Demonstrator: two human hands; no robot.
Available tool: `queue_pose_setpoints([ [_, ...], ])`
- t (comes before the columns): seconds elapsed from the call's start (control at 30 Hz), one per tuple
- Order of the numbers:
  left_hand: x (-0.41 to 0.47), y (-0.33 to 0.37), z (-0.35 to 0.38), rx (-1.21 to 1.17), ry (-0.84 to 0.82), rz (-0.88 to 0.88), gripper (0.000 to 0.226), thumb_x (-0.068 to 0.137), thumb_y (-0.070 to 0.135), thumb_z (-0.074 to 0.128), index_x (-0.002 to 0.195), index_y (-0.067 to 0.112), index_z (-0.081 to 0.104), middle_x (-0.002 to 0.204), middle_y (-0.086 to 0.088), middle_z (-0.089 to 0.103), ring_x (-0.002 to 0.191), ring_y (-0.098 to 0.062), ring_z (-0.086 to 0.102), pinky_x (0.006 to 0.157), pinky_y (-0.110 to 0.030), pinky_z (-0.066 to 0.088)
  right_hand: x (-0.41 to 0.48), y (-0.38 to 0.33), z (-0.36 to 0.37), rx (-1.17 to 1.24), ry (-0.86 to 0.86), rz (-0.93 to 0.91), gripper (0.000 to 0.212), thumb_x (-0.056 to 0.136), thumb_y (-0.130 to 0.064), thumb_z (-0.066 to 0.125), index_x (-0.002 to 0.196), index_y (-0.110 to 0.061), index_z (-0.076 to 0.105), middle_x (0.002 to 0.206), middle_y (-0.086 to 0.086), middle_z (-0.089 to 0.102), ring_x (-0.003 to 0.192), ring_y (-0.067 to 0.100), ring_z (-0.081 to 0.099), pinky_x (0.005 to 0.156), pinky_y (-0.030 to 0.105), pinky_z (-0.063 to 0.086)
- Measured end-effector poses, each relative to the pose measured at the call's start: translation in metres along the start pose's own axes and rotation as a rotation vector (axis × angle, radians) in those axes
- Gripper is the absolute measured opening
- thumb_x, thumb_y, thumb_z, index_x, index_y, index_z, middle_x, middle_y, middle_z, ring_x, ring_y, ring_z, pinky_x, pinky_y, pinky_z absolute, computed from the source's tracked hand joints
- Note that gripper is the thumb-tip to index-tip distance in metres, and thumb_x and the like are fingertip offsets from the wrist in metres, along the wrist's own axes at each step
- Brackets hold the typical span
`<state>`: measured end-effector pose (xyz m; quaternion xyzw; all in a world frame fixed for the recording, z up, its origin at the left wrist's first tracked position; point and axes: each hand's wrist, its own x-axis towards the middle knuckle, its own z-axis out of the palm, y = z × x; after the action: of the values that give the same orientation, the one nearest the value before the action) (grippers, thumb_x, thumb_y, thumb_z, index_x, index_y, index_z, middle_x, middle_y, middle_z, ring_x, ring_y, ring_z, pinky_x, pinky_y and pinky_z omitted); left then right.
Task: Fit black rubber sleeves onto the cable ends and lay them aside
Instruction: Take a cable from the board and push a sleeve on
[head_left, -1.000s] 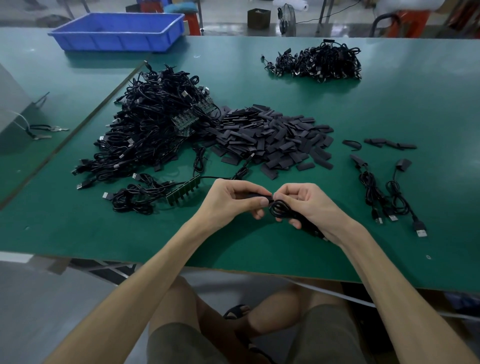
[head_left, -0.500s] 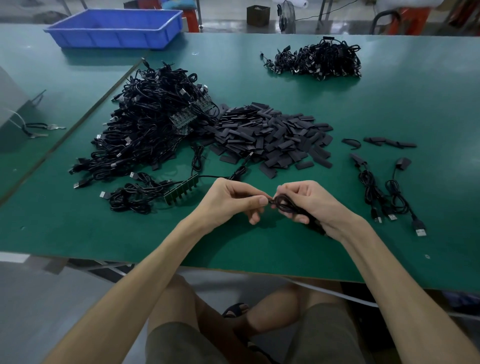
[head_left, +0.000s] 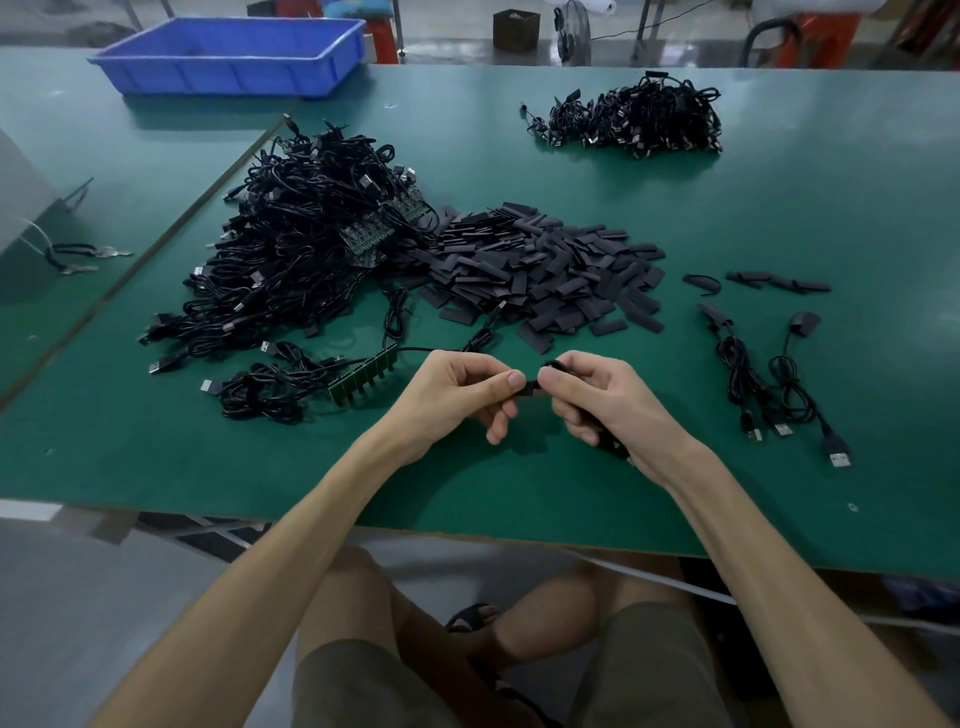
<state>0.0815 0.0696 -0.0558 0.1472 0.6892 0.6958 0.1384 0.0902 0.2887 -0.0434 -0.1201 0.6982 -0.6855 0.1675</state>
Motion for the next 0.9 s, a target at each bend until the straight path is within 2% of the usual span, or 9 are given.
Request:
queue_pose_setpoints([
  [0.17, 0.001, -0.001, 0.002, -0.007, 0.008, -0.001, 0.014, 0.096, 0.017, 0.069, 0.088, 0.005, 0.073, 0.072, -0.012, 0.068, 0.052, -0.021, 0.062, 0.056, -0.027, 0.053, 0.000, 0.001, 0.002, 0.054, 0.066, -0.003, 0.023, 0.102, -0.031, 0.064, 0.087, -0.015, 0.059, 0.061, 0.004, 0.051, 0.043, 0.017, 0.040, 0.045, 0.021, 0.038],
  [0.3, 0.002, -0.002, 0.001, -0.001, 0.013, -0.009, 0.015, 0.095, 0.017, 0.070, 0.091, 0.002, 0.073, 0.074, -0.014, 0.069, 0.054, -0.023, 0.063, 0.059, -0.029, 0.055, -0.001, 0.000, 0.002, 0.099, 0.076, -0.023, 0.022, 0.097, -0.033, 0.068, 0.084, -0.015, 0.064, 0.061, 0.006, 0.052, 0.043, 0.017, 0.042, 0.044, 0.021, 0.040],
  [0.5, 0.002, -0.003, 0.000, -0.018, 0.033, -0.019, 0.017, 0.096, 0.020, 0.070, 0.089, 0.005, 0.074, 0.075, -0.016, 0.070, 0.056, -0.026, 0.064, 0.061, -0.030, 0.055, -0.002, 0.001, 0.004, 0.094, 0.069, -0.056, 0.021, 0.093, -0.025, 0.075, 0.074, -0.023, 0.064, 0.058, 0.007, 0.054, 0.042, 0.018, 0.042, 0.043, 0.023, 0.041],
  [0.7, 0.003, -0.003, -0.001, -0.021, 0.054, -0.012, 0.018, 0.097, 0.019, 0.068, 0.091, 0.004, 0.074, 0.075, -0.014, 0.070, 0.057, -0.026, 0.065, 0.061, -0.030, 0.055, -0.001, 0.006, 0.004, 0.044, 0.075, -0.057, 0.022, 0.095, -0.022, 0.075, 0.078, -0.015, 0.062, 0.059, 0.009, 0.058, 0.041, 0.019, 0.046, 0.042, 0.024, 0.043],
  [0.9, 0.003, -0.004, -0.003, -0.016, 0.017, -0.012, 0.016, 0.094, 0.022, 0.073, 0.094, 0.006, 0.076, 0.077, -0.014, 0.070, 0.058, -0.024, 0.065, 0.063, -0.029, 0.055, 0.001, 0.011, 0.006, -0.068, 0.090, -0.058, 0.025, 0.099, -0.019, 0.070, 0.093, 0.003, 0.061, 0.064, 0.008, 0.063, 0.045, 0.022, 0.053, 0.048, 0.025, 0.048],
])
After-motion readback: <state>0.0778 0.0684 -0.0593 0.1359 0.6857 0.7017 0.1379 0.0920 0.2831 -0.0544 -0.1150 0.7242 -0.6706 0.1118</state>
